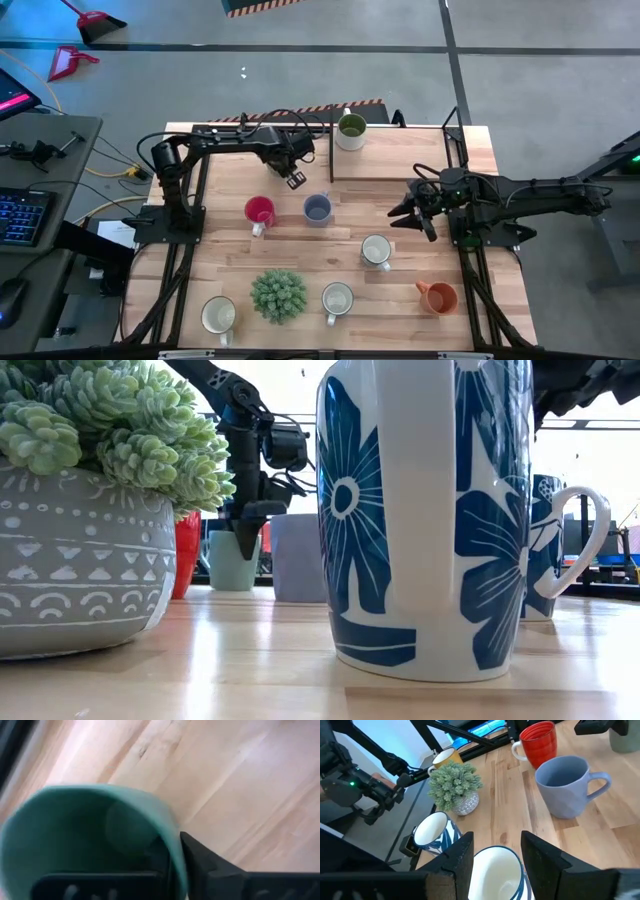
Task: Place coffee mugs
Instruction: Put the light green mug on the shelf
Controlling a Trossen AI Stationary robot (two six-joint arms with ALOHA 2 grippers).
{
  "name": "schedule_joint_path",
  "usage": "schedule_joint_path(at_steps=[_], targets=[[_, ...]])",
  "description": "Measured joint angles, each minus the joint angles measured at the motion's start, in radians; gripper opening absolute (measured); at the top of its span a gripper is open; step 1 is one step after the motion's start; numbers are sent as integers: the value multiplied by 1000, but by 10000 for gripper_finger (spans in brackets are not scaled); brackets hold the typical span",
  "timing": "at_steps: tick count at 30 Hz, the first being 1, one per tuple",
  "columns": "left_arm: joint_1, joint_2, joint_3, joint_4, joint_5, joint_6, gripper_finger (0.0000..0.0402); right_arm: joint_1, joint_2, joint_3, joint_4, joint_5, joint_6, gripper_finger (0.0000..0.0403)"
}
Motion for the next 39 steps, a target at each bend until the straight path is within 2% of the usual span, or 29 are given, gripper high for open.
schedule_joint_path(at_steps=[10,13,25,33,39], targets=[[17,-7,1,1,28,-17,5,0,0,0,0,9,-9,144],[17,-21,39,-40,35,-4,5,0,0,0,0,10,-28,144],[17,-60,406,-282,11,165,5,0,0,0,0,10,-35,144],[-2,-49,639,-279,7,254,5,0,-2,0,1,13,-113,144],[-46,8,787,-267,14,317,5,0,-46,-1,71,149,-216,144]])
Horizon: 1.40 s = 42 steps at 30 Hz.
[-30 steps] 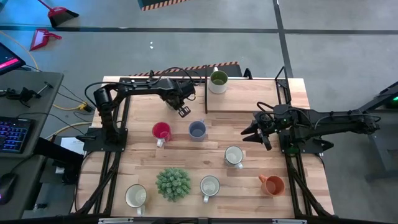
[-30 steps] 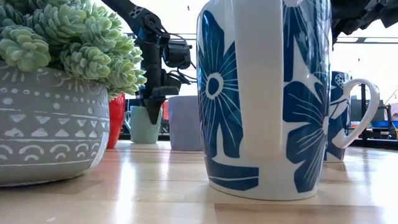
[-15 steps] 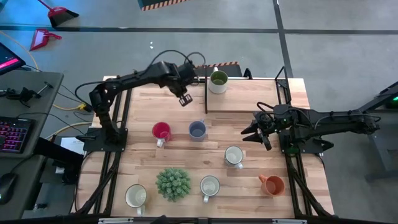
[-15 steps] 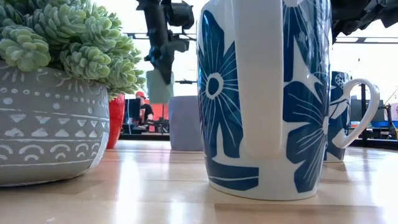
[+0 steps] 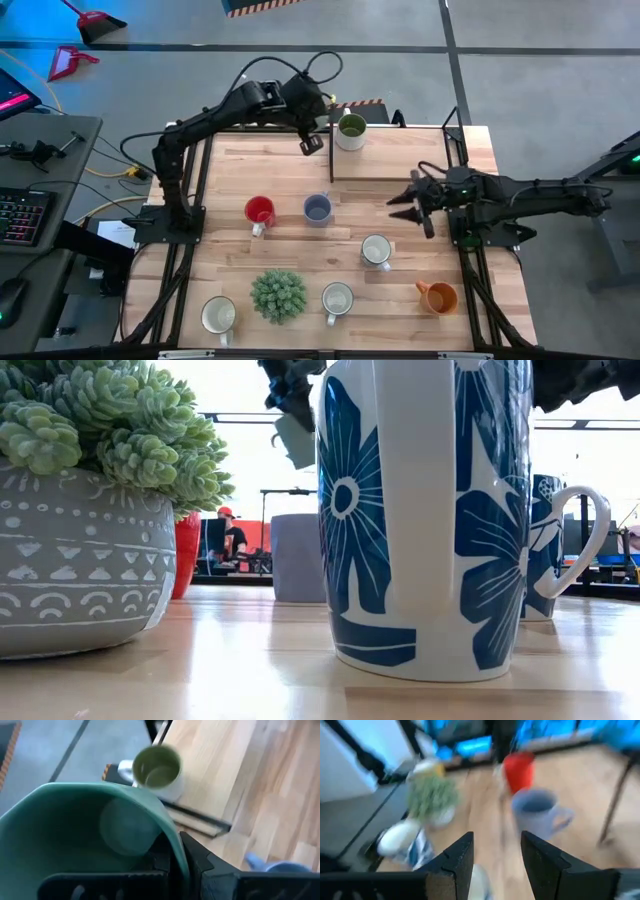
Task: Place coffee mugs
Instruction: Put the light green mug on the shelf
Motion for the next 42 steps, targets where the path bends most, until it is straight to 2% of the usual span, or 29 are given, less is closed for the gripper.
schedule_joint_path(at_steps=[4,6,10,15,17,23,34,42], targets=[[-23,46,51,-2,1,18,5,-3,-107,0,141,64,-79,144],[-32,69,65,-6,7,24,5,-8,-188,0,148,77,-100,144],[-59,122,100,-3,11,29,5,-16,-344,2,-8,99,-74,144],[-108,195,206,7,20,61,5,-16,-458,2,-151,141,-22,144],[-124,217,240,19,21,65,5,-16,-477,2,-180,152,-20,144],[-160,239,224,60,52,75,5,-16,-485,1,-237,153,-11,144],[-174,366,223,126,116,76,5,-16,-485,2,-281,152,17,144],[-210,402,223,114,187,49,5,-16,-485,2,-347,153,32,144]])
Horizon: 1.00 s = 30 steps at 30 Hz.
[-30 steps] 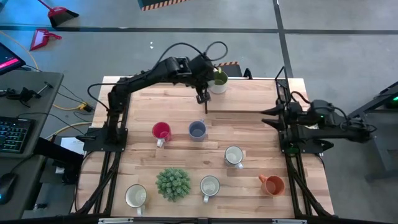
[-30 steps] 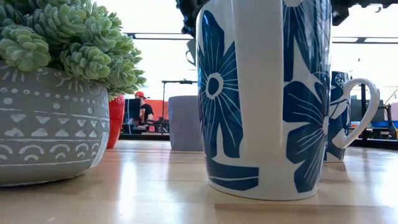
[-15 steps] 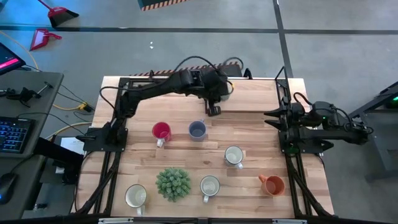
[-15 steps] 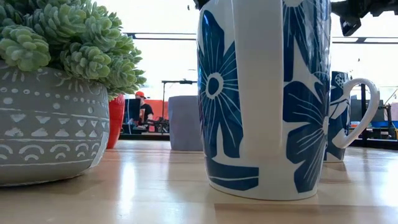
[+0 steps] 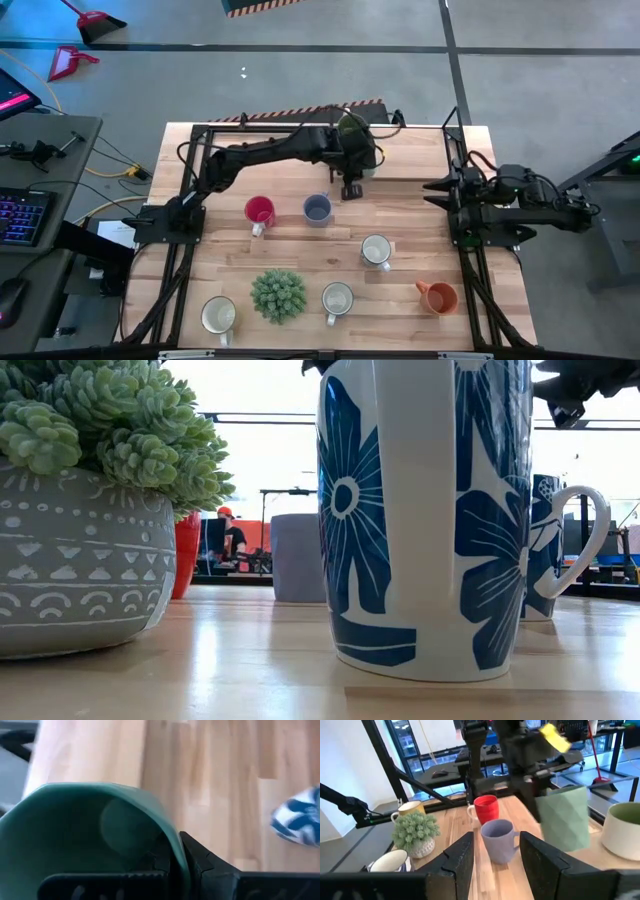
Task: Place coffee mugs
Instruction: Put the light green mug on the shelf
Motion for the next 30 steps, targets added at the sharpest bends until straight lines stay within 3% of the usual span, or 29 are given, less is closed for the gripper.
schedule_joint_path(at_steps=[11,30], targets=[[-98,64,1,-18,83,-60,5,0,0,0,-7,3,-2,144],[-131,172,0,-71,85,-124,5,0,0,0,-8,-11,19,144]])
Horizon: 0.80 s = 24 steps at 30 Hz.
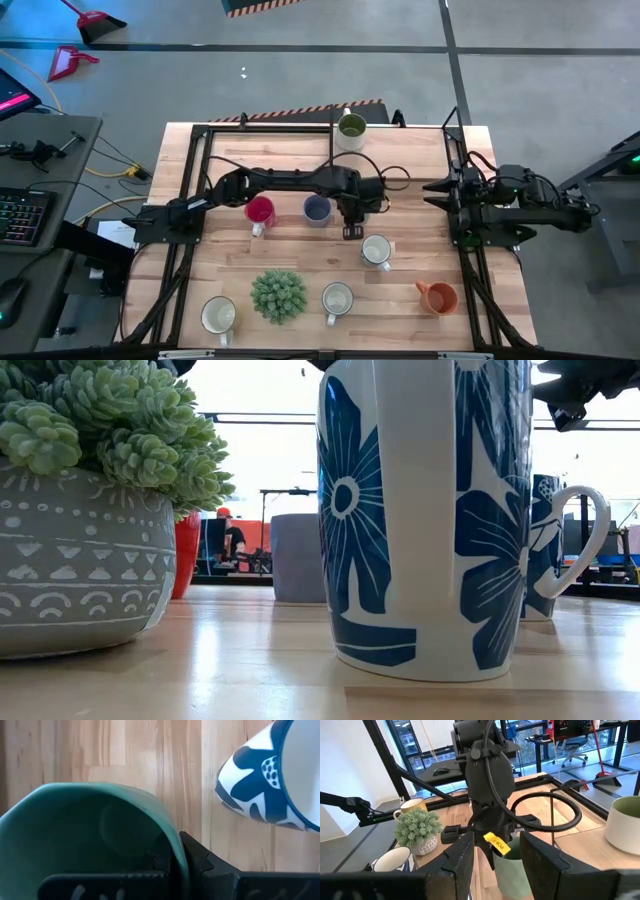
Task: Place coffee mugs
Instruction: Put the light green mug on the shelf
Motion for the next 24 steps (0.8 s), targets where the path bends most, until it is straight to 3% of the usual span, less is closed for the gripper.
schedule_joint_path(at_steps=[24], targets=[[-2,15,1,-36,0,-85,5,0,0,0,-1,-1,0,144]])
